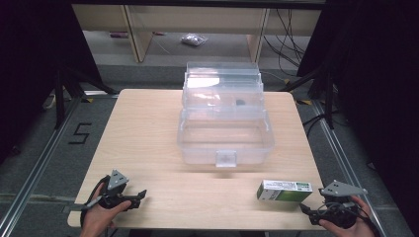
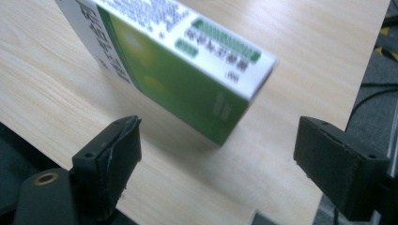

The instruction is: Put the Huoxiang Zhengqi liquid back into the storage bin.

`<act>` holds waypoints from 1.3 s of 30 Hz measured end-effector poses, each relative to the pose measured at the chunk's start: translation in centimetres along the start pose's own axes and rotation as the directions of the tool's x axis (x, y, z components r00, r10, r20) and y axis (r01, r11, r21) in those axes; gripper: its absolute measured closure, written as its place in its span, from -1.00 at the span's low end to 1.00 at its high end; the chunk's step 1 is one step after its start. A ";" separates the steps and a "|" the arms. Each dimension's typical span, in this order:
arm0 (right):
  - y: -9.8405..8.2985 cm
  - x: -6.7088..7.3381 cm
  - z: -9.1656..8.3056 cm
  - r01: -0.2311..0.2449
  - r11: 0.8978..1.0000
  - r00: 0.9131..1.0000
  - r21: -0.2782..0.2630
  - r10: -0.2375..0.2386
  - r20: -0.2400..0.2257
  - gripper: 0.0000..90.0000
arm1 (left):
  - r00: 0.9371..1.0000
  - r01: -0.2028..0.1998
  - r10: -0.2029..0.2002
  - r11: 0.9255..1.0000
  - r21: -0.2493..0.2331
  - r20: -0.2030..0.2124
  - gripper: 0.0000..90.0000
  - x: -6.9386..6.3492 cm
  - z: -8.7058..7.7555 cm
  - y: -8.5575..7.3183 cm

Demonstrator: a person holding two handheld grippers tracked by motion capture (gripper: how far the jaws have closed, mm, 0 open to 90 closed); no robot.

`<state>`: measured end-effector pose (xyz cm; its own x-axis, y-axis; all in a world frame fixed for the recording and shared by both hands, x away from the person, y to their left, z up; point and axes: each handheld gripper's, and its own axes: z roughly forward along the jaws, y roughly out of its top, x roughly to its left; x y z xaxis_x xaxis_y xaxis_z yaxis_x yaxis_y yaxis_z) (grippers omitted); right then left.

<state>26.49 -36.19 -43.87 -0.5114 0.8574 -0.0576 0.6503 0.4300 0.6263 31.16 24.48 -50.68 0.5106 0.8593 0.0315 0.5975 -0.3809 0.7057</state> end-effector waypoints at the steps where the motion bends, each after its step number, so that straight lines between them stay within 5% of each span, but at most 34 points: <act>1: 0.5 -0.2 -0.2 0.030 1.000 1.000 0.003 -0.030 -0.008 -0.65 | 1.000 0.003 -0.003 1.000 -0.002 0.002 -0.65 0.0 0.0 0.0; 6: 2.3 -0.1 -0.8 0.109 0.994 0.992 0.021 -0.107 -0.065 -0.64 | 1.000 0.017 -0.017 1.000 -0.011 0.007 -0.65 0.0 0.1 0.0; 9: 3.5 -0.2 -0.6 0.184 0.983 0.979 0.006 -0.182 -0.090 -0.62 | 1.000 0.023 -0.022 1.000 -0.020 0.009 -0.65 -0.1 0.1 -0.1; 14: 4.5 0.1 -0.3 0.206 0.977 0.971 0.045 -0.199 -0.131 -0.61 | 1.000 0.026 -0.026 0.999 -0.021 0.015 -0.65 0.0 0.1 0.0; 17: 5.6 0.2 0.2 0.259 0.965 0.957 0.043 -0.251 -0.147 -0.59 | 1.000 0.024 -0.023 0.999 -0.027 0.010 -0.65 0.0 0.1 -0.1; 22: 6.6 0.6 1.2 0.290 0.955 0.947 0.067 -0.276 -0.163 -0.53 | 1.000 0.016 -0.016 1.000 -0.018 0.008 -0.64 0.1 -0.1 0.0; 26: 7.7 0.8 2.5 0.349 0.933 0.926 0.086 -0.328 -0.187 -0.48 | 1.000 0.019 -0.019 1.000 -0.022 0.013 -0.64 0.1 -0.1 0.0; 28: 8.1 1.1 2.9 0.342 0.933 0.928 0.109 -0.317 -0.197 -0.45 | 1.000 0.013 -0.013 1.000 -0.016 0.016 -0.64 0.1 -0.1 0.0; 30: 8.5 1.4 3.5 0.394 0.909 0.906 0.135 -0.360 -0.223 -0.39 | 1.000 0.021 -0.021 1.000 -0.023 0.008 -0.64 0.1 -0.1 -0.1; 32: 8.6 1.6 3.8 0.396 0.906 0.906 0.148 -0.359 -0.226 -0.36 | 1.000 0.021 -0.020 1.000 -0.022 0.008 -0.64 0.1 -0.1 0.0; 33: 8.8 1.6 4.1 0.429 0.889 0.890 0.163 -0.384 -0.246 -0.31 | 1.000 0.017 -0.017 1.000 -0.019 0.021 -0.64 0.1 -0.1 0.0; 36: 8.9 1.6 4.4 0.438 0.878 0.886 0.194 -0.385 -0.260 -0.27 | 1.000 0.018 -0.017 1.000 -0.026 0.018 -0.64 0.1 -0.1 0.0; 37: 9.0 1.5 4.8 0.469 0.861 0.869 0.195 -0.410 -0.278 -0.22 | 1.000 0.019 -0.019 1.000 -0.020 0.011 -0.64 0.1 -0.1 0.0; 39: 9.1 1.5 5.0 0.468 0.856 0.869 0.220 -0.401 -0.291 -0.18 | 1.000 0.015 -0.015 1.000 -0.018 0.020 -0.64 0.1 -0.2 0.0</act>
<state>34.45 -29.56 -42.13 -0.8683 0.4903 -0.0754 0.4403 0.8317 0.3381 31.13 24.65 -50.57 0.5142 0.8576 0.0066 0.5938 -0.3615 0.7188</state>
